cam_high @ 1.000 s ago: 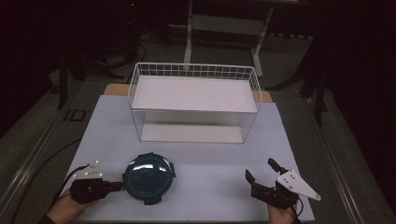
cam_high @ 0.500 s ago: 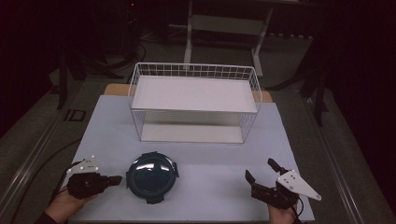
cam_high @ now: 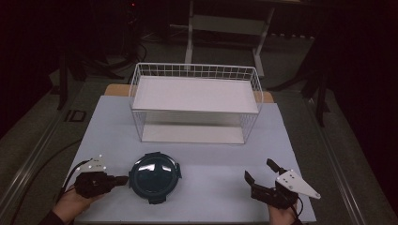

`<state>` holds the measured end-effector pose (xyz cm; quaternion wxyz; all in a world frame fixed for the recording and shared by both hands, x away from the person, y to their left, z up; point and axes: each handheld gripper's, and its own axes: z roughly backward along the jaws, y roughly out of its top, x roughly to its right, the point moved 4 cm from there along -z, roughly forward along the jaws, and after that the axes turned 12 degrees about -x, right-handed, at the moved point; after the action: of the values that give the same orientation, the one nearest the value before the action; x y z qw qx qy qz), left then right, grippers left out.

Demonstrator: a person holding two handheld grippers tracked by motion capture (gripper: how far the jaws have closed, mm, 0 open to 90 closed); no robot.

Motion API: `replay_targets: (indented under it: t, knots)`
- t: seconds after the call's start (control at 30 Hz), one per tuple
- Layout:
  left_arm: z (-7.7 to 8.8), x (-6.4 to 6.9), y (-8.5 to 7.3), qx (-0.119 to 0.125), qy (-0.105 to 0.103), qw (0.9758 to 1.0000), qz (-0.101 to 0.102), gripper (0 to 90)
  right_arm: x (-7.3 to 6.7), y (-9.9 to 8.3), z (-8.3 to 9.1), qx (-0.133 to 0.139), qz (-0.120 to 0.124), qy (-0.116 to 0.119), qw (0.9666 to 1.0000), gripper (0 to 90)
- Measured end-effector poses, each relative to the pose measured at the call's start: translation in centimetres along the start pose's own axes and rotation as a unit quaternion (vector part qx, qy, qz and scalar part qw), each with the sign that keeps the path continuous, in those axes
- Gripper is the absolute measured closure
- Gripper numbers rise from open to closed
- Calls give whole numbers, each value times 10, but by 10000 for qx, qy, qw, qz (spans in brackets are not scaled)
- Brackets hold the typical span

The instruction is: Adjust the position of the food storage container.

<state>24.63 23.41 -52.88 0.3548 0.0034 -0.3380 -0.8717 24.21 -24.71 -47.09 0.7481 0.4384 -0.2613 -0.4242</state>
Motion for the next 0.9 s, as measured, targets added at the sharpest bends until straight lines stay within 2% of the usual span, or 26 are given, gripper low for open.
replay_targets:
  t: [0.13, 0.47, 0.7, 0.9]
  knots:
    - [-8, 3, 10, -21, -63, 10000, -41, 898, 0, 0, 0, -11, 10, 51, 10000, 119]
    - [-20, 10, 23, -20, -114, 9999, -116, 897, 0, 1, 1, 1, 38, 89, 10000, 118]
    - [-34, 18, 40, -81, -191, 9994, -270, 897, 0, 1, 2, 11, 25, 124, 9999, 119]
    - [-34, 18, 42, -65, -203, 9994, -266, 897, 1, 0, 1, -16, 5, 138, 9999, 118]
